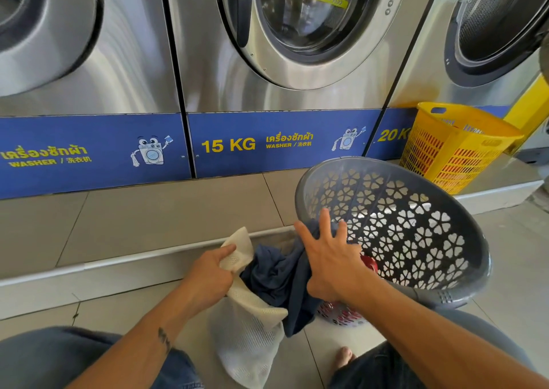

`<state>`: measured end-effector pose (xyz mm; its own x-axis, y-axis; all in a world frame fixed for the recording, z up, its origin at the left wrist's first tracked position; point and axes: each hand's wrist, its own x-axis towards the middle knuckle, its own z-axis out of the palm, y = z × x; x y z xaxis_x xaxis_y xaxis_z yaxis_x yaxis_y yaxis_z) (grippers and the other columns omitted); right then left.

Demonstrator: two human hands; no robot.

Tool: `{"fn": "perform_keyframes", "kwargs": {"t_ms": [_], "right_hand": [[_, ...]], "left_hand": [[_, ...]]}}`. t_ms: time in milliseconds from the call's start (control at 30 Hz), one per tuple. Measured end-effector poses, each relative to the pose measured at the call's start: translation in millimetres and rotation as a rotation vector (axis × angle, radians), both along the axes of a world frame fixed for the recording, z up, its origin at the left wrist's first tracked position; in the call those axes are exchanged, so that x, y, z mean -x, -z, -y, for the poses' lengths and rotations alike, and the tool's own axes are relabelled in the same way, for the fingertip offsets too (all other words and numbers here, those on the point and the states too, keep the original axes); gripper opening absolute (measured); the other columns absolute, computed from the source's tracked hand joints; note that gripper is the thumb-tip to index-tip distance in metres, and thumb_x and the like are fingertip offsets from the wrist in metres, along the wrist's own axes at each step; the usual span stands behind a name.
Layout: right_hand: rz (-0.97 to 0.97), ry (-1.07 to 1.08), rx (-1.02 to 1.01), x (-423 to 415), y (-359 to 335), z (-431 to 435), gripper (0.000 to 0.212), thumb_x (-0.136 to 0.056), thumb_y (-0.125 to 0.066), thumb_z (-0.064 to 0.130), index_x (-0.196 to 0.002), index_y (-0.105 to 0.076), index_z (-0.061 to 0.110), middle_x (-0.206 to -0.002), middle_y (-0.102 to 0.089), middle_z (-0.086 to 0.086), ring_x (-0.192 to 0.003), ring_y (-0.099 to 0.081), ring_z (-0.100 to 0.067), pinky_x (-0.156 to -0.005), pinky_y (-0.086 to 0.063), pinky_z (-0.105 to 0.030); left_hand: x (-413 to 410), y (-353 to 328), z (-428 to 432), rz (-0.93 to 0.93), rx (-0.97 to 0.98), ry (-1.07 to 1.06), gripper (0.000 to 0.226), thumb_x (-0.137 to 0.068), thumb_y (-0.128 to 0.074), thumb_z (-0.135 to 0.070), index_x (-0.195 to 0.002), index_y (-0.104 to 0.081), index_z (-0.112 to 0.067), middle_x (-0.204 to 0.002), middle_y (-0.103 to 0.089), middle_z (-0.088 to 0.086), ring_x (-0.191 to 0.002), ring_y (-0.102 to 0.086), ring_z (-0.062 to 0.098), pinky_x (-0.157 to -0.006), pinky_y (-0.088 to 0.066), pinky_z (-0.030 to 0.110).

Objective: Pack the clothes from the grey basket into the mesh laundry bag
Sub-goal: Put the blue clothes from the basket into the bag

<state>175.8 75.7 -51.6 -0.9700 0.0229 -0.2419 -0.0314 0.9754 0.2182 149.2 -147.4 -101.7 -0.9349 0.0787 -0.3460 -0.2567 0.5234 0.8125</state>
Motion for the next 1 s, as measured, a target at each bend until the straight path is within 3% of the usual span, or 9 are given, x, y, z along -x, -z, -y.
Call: {"fn": "perform_keyframes", "kwargs": {"t_ms": [67,133,267,333,600,767,833,933,1000], "right_hand": [[-0.041,-0.014,0.041,3,-6,-6,0.094,-0.081,-0.068,0.029,-0.154,-0.008,0.032,-0.148,-0.024,-0.021,-0.116,-0.054,-0.044,-0.072,-0.050,-0.041],[-0.087,-0.064,0.044,3,-9,-7,0.079,-0.084,-0.066,0.026,-0.149,-0.022,0.030,-0.132,-0.039,-0.015,-0.102,-0.059,-0.036,-0.065,-0.041,-0.037],[-0.123,-0.108,0.020,-2,-15,1,0.048,-0.087,-0.061,0.022,-0.132,-0.045,0.022,-0.125,-0.044,-0.012,-0.105,-0.055,-0.033,-0.068,-0.040,-0.035],[-0.153,-0.132,0.032,-5,-22,4,0.039,-0.088,-0.061,0.022,-0.126,-0.052,0.021,-0.124,-0.045,-0.011,-0.105,-0.054,-0.032,-0.069,-0.041,-0.035],[-0.305,-0.222,0.184,-6,-54,19,0.028,-0.083,-0.062,0.020,-0.111,-0.062,0.024,-0.108,-0.049,0.000,-0.100,-0.053,-0.025,-0.065,-0.040,-0.033],[-0.448,-0.321,0.379,-12,-56,50,0.030,-0.078,-0.063,0.018,-0.107,-0.060,0.023,-0.107,-0.049,-0.003,-0.097,-0.053,-0.026,-0.056,-0.038,-0.033],[-0.433,-0.333,0.472,-8,-40,72,0.028,-0.083,-0.060,0.018,-0.110,-0.059,0.021,-0.112,-0.049,-0.006,-0.097,-0.052,-0.027,-0.058,-0.039,-0.035],[-0.319,-0.226,0.644,12,5,96,0.021,-0.087,-0.057,0.017,-0.108,-0.056,0.018,-0.113,-0.050,-0.009,-0.090,-0.055,-0.031,-0.063,-0.045,-0.039],[-0.204,-0.032,0.832,28,42,102,0.013,-0.088,-0.055,0.013,-0.100,-0.054,0.015,-0.105,-0.055,-0.010,-0.083,-0.056,-0.032,-0.062,-0.043,-0.040]], "left_hand": [[0,1,-1,-0.006,-0.002,0.007,0.068,-0.083,-0.048,0.002,-0.144,-0.045,-0.029,-0.132,-0.052,0.000,-0.089,-0.061,0.012,-0.077,-0.057,0.031],[1,1,-3,-0.011,-0.005,0.012,0.068,-0.084,-0.048,0.003,-0.144,-0.045,-0.028,-0.133,-0.052,0.001,-0.087,-0.060,0.010,-0.075,-0.055,0.029],[2,1,-6,-0.003,-0.011,0.017,0.066,-0.086,-0.049,0.002,-0.144,-0.044,-0.028,-0.130,-0.053,0.000,-0.087,-0.060,0.010,-0.071,-0.054,0.026],[3,2,-5,0.009,-0.004,0.025,0.069,-0.083,-0.049,0.001,-0.144,-0.043,-0.030,-0.134,-0.051,-0.001,-0.092,-0.061,0.013,-0.076,-0.055,0.029],[3,-1,1,0.044,-0.007,0.023,0.073,-0.079,-0.049,0.002,-0.145,-0.042,-0.030,-0.115,-0.062,0.000,-0.086,-0.067,0.019,-0.080,-0.059,0.039],[3,-4,8,0.091,-0.060,0.007,0.068,-0.082,-0.057,0.001,-0.144,-0.044,-0.024,-0.123,-0.061,0.007,-0.094,-0.065,0.021,-0.069,-0.058,0.030],[5,-2,15,0.103,-0.114,-0.006,0.061,-0.083,-0.057,0.002,-0.138,-0.053,-0.023,-0.117,-0.067,0.007,-0.093,-0.067,0.023,-0.066,-0.060,0.032],[5,0,29,0.048,-0.049,-0.022,0.038,-0.086,-0.050,-0.006,-0.110,-0.070,-0.028,-0.096,-0.075,0.003,-0.088,-0.070,0.023,-0.075,-0.060,0.042],[3,-1,39,0.067,-0.070,-0.051,0.040,-0.081,-0.053,-0.017,-0.115,-0.068,-0.031,-0.106,-0.073,0.003,-0.091,-0.069,0.024,-0.078,-0.060,0.044]]}}
